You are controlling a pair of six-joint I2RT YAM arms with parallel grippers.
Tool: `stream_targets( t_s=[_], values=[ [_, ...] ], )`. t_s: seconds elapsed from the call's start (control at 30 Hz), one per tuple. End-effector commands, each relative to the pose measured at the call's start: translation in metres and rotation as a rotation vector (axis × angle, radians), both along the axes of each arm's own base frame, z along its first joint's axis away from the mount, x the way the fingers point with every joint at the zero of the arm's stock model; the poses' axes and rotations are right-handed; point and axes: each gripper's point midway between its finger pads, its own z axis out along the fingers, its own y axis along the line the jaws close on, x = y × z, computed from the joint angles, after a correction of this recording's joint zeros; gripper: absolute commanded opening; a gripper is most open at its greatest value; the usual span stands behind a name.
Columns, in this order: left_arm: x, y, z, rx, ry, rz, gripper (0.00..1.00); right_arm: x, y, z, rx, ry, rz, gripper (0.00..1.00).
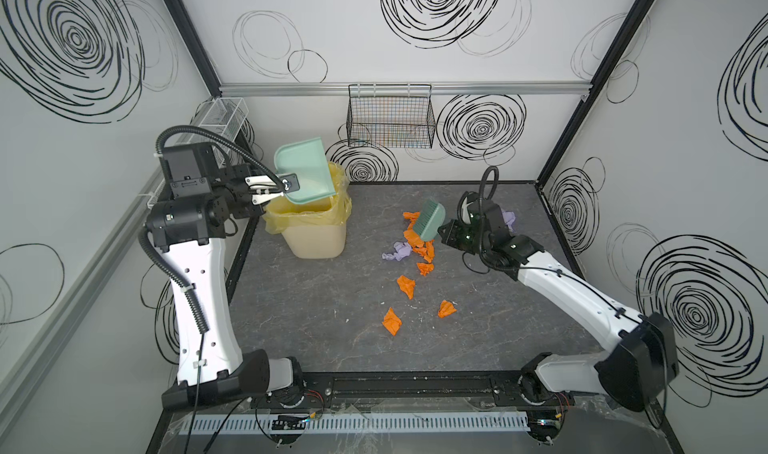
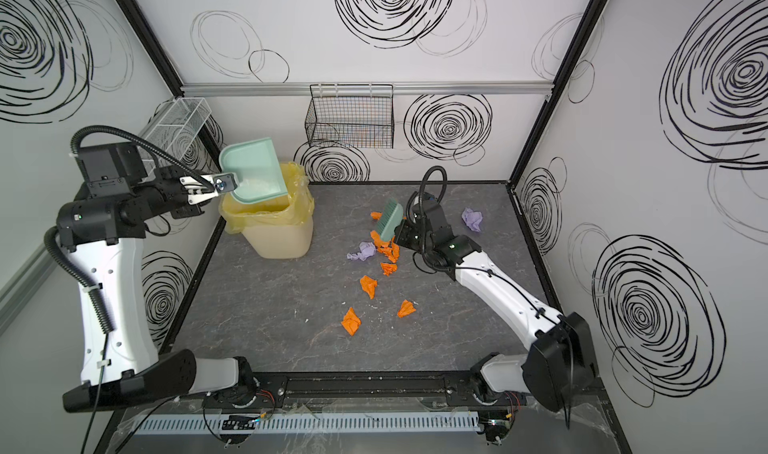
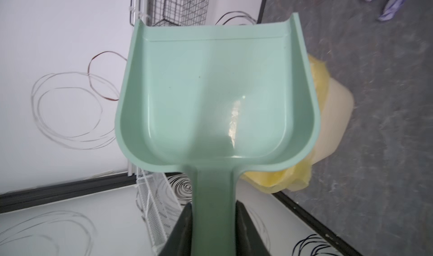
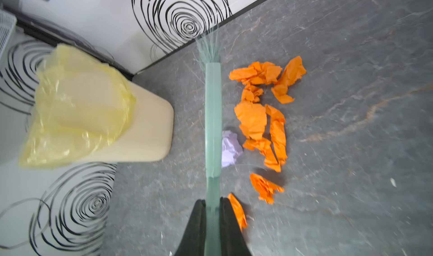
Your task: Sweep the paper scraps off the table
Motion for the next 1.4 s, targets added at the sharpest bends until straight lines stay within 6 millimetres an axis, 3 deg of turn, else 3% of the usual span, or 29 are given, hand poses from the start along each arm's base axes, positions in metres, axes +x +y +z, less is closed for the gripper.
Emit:
stream_targets(
  t_s=[0.0, 0.1, 0.27, 0.4, 0.57, 0.7, 0.87, 1.07, 1.37],
  values=[
    [-0.028, -0.033, -0.033, -0.135, 0.094, -0.095, 0.0, 0.054, 0.02, 0.046, 0.214, -0.128, 0.003, 0.0],
    [-0.047, -0.049, -0.079, -0.189, 0.195, -0.124, 0.0, 0.097, 0.032, 0.033, 0.26, -0.103, -0.034, 0.0],
    [-0.067, -0.063, -0.149, -0.257, 0.291, -0.115, 0.0, 0.151, 0.057, -0.017, 0.36, 0.035, -0.04, 0.0],
    [-0.079, -0.068, -0.192, -0.28, 0.352, -0.102, 0.0, 0.171, 0.06, -0.054, 0.359, 0.106, -0.077, 0.0],
    [-0.088, -0.07, -0.242, -0.268, 0.447, -0.091, 0.0, 0.174, 0.052, -0.094, 0.355, 0.176, -0.117, 0.0],
    [-0.088, -0.069, -0.262, -0.266, 0.488, -0.085, 0.0, 0.159, 0.04, -0.12, 0.359, 0.232, -0.133, 0.0],
    [-0.085, -0.071, -0.268, -0.281, 0.511, -0.087, 0.0, 0.125, 0.02, -0.139, 0.335, 0.281, -0.144, 0.0],
    [-0.081, -0.078, -0.271, -0.289, 0.524, -0.092, 0.0, 0.073, -0.011, -0.149, 0.304, 0.304, -0.166, 0.0],
    [-0.079, -0.091, -0.274, -0.275, 0.526, -0.104, 0.0, -0.023, -0.06, -0.166, 0.219, 0.324, -0.184, 0.0]
  ],
)
